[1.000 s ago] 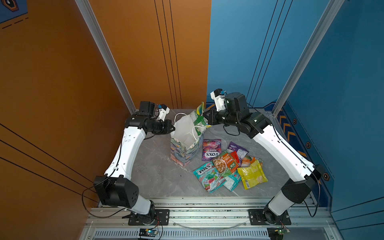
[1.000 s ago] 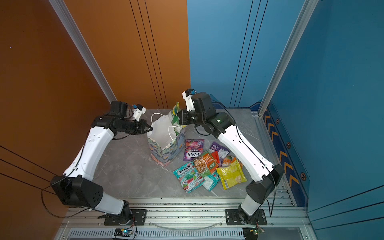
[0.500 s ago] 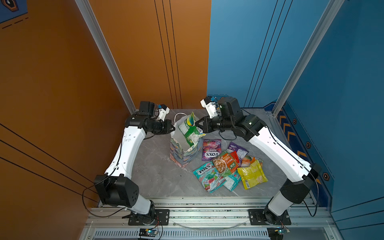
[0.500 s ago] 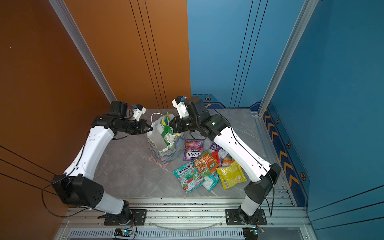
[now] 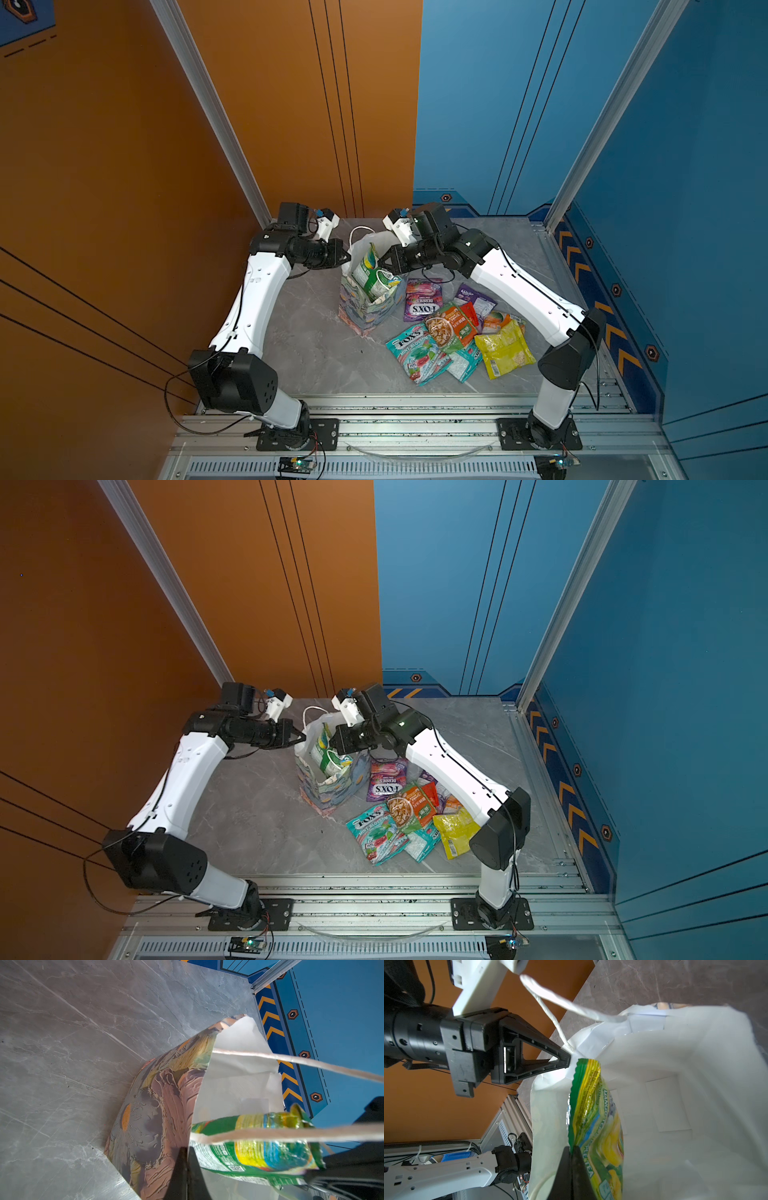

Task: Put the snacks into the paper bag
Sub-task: 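Lower the green packet into the bag opening with the right gripper, then open the right gripper to release the green packet into the bag, then move the right gripper down over the snack pile nearer the robot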

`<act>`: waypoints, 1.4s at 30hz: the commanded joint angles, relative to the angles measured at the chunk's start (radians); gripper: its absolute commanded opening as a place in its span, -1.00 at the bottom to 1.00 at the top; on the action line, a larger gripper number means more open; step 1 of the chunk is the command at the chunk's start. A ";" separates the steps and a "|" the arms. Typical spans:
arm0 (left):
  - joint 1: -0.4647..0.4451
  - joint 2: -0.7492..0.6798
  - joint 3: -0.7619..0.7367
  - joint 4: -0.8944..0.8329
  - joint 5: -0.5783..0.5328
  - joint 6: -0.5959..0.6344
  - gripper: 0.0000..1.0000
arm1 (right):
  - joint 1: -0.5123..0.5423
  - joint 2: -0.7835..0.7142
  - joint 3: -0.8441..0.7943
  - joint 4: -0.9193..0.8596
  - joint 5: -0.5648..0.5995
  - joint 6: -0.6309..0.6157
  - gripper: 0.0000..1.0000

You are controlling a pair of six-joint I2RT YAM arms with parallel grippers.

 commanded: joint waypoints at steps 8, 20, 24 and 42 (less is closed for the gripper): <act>0.006 -0.009 0.007 0.013 0.024 0.016 -1.00 | 0.012 0.044 0.083 0.009 -0.036 0.017 -1.00; 0.008 -0.012 -0.005 0.012 0.025 0.017 -1.00 | -0.051 0.044 0.094 0.013 0.052 0.066 -0.27; 0.010 -0.014 -0.011 0.012 0.024 0.021 -1.00 | -0.141 -0.008 0.070 0.058 0.106 0.096 0.13; 0.019 -0.022 -0.051 0.062 -0.003 -0.028 -1.00 | -0.205 -0.534 -0.641 0.247 0.313 0.310 0.54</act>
